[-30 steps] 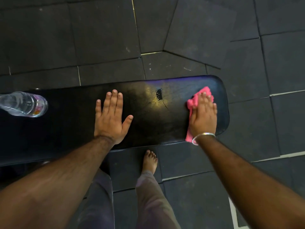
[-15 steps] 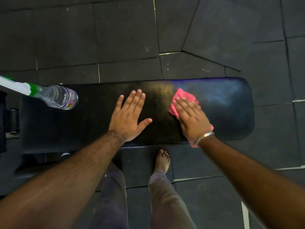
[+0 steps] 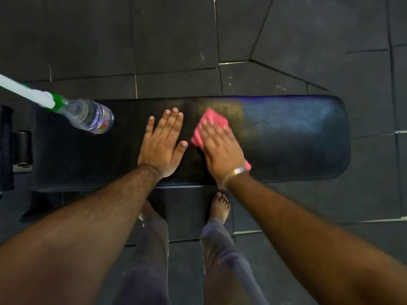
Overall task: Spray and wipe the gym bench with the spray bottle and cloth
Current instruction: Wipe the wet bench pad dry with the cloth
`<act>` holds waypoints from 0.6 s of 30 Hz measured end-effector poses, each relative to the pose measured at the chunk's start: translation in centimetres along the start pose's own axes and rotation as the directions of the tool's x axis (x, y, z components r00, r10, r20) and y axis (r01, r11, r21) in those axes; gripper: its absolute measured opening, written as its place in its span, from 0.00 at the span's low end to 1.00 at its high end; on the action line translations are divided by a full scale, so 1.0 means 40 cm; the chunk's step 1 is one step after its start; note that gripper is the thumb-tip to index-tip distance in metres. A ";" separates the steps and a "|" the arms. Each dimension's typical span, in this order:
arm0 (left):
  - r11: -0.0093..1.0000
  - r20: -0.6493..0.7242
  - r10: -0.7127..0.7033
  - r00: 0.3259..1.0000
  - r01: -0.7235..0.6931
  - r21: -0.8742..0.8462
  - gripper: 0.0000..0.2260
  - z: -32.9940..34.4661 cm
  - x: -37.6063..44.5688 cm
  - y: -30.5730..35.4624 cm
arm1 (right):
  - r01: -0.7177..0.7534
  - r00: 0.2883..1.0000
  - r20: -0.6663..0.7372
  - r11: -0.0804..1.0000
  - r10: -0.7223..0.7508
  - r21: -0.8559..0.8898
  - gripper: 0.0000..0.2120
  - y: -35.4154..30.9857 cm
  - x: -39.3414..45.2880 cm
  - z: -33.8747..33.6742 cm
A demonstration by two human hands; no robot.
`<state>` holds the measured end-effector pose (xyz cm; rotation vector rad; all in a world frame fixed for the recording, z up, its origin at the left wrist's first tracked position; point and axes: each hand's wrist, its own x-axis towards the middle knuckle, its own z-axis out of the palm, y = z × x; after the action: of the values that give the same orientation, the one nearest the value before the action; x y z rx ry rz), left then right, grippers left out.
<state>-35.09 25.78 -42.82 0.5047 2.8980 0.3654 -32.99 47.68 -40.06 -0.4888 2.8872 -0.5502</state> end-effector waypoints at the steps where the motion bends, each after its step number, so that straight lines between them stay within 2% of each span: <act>1: 1.000 0.008 0.001 1.000 -0.001 -0.005 0.33 -0.003 0.001 0.001 | 0.052 0.999 -0.007 0.998 -0.052 -0.025 0.29 0.017 -0.082 0.005; 2: 1.000 0.021 0.000 1.000 0.000 0.000 0.33 -0.006 0.003 0.001 | 0.072 0.997 -0.012 0.996 -0.072 -0.044 0.30 0.047 -0.156 0.004; 4: 0.999 0.048 -0.007 0.999 0.005 0.036 0.34 -0.006 0.001 0.003 | 0.014 0.999 -0.032 0.999 -0.016 -0.052 0.29 0.138 -0.230 -0.010; 6: 0.998 0.065 -0.014 0.998 0.010 0.070 0.36 -0.004 0.000 0.005 | -0.217 0.974 -0.089 0.973 0.211 -0.074 0.28 0.233 -0.201 -0.039; 7: 0.997 0.071 -0.017 0.997 0.011 0.076 0.36 -0.004 0.001 0.005 | -0.394 0.912 -0.144 0.917 0.383 -0.055 0.26 0.281 -0.161 -0.058; 9: 0.996 0.072 -0.022 0.997 0.015 0.088 0.36 -0.006 0.002 0.006 | -0.656 0.719 -0.243 0.751 0.651 0.072 0.24 0.363 -0.054 -0.098; 10: 0.995 0.071 -0.023 0.997 0.015 0.098 0.36 -0.006 0.001 0.008 | -0.710 0.654 -0.252 0.694 0.713 0.121 0.24 0.381 0.000 -0.110; 11: 0.994 0.069 -0.021 0.997 0.014 0.108 0.36 -0.007 0.001 0.010 | -0.721 0.640 -0.247 0.680 0.727 0.131 0.23 0.376 0.047 -0.116; 14: 0.997 0.047 -0.012 0.999 0.008 0.083 0.34 -0.005 -0.003 0.011 | -0.581 0.768 -0.217 0.798 0.603 0.160 0.19 0.252 0.139 -0.095; 16: 1.000 0.014 -0.005 1.000 0.005 0.027 0.32 -0.005 -0.003 0.007 | -0.416 0.871 -0.203 0.892 0.447 0.179 0.18 0.142 0.151 -0.068; 18: 0.999 -0.018 0.002 1.000 -0.002 -0.033 0.30 -0.005 -0.002 0.000 | -0.235 0.953 -0.162 0.963 0.255 0.133 0.20 0.057 0.124 -0.033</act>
<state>-35.05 25.69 -42.64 0.5017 2.9037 0.4198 -38.56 48.41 -40.19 -0.0633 2.9992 -0.7425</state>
